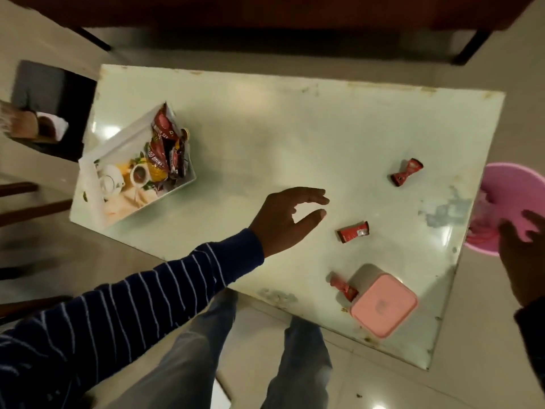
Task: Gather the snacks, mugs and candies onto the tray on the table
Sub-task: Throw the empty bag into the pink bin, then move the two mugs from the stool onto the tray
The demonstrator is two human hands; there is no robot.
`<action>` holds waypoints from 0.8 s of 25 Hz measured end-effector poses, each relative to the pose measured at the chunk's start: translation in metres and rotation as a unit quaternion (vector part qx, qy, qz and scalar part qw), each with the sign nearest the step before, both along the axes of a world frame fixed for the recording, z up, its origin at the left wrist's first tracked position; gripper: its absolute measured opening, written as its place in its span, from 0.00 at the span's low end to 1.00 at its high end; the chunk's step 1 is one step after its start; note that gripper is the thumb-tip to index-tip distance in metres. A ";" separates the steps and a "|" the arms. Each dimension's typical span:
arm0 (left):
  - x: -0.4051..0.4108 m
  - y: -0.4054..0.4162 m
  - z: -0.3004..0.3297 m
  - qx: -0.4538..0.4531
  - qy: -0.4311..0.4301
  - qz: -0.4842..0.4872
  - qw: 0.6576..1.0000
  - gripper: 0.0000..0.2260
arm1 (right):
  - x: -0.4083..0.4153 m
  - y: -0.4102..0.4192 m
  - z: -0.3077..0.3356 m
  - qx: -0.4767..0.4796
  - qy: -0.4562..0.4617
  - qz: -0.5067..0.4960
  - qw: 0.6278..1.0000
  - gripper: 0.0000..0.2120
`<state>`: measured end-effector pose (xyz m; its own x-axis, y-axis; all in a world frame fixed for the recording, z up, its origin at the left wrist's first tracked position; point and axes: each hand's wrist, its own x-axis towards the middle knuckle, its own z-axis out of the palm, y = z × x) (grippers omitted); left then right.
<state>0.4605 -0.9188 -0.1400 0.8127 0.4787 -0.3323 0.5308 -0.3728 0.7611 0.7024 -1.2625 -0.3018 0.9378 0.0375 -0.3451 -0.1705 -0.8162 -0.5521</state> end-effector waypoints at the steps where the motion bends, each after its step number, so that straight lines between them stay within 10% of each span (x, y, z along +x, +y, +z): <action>1: -0.007 0.010 0.008 0.002 -0.005 0.015 1.000 0.10 | -0.014 0.017 0.026 0.021 -0.012 0.021 1.000 0.21; 9: -0.110 0.157 0.069 0.048 -0.049 0.130 0.989 0.18 | -0.084 0.194 0.175 0.094 -0.065 0.073 0.991 0.13; 20: -0.358 0.458 0.101 0.136 -0.060 0.279 0.949 0.16 | -0.341 0.579 0.199 0.223 -0.054 0.153 0.961 0.12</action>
